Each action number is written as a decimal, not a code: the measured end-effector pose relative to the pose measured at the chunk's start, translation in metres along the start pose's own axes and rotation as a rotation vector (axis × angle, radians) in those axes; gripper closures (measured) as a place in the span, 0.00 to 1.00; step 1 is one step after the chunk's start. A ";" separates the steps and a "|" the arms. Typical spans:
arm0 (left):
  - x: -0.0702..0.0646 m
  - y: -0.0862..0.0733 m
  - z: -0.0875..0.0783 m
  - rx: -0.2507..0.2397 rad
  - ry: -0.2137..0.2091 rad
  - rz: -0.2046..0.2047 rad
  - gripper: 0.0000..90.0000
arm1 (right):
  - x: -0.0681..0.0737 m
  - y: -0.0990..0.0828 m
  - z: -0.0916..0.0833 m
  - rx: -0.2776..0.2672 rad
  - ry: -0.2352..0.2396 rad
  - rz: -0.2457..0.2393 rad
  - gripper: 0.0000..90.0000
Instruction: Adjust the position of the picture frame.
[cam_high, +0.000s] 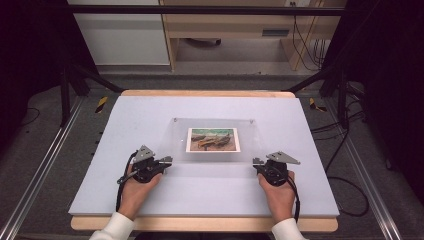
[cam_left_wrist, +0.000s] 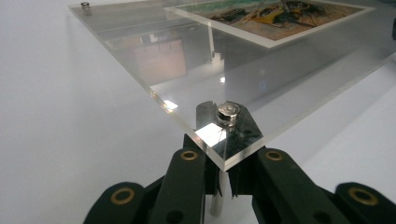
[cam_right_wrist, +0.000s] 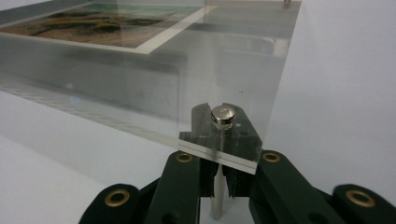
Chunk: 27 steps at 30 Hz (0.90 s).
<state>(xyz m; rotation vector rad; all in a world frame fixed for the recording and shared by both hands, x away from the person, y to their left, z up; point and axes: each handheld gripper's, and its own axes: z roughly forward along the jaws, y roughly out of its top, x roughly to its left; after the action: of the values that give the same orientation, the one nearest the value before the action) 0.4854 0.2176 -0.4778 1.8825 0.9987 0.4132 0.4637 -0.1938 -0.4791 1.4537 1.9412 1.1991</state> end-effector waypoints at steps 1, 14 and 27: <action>0.000 0.000 0.000 0.000 0.000 0.000 0.93 | -0.001 0.000 0.000 -0.001 0.002 -0.007 0.93; 0.003 -0.002 -0.007 -0.001 0.010 -0.040 0.51 | -0.002 0.001 -0.013 0.020 -0.016 -0.010 0.49; -0.001 0.003 -0.031 -0.049 -0.035 -0.055 0.11 | 0.000 -0.001 -0.038 -0.011 -0.027 -0.040 0.20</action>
<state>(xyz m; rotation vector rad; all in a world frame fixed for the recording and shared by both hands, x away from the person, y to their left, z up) 0.4665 0.2341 -0.4596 1.8086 1.0058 0.3677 0.4348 -0.2077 -0.4595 1.4115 1.9335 1.1651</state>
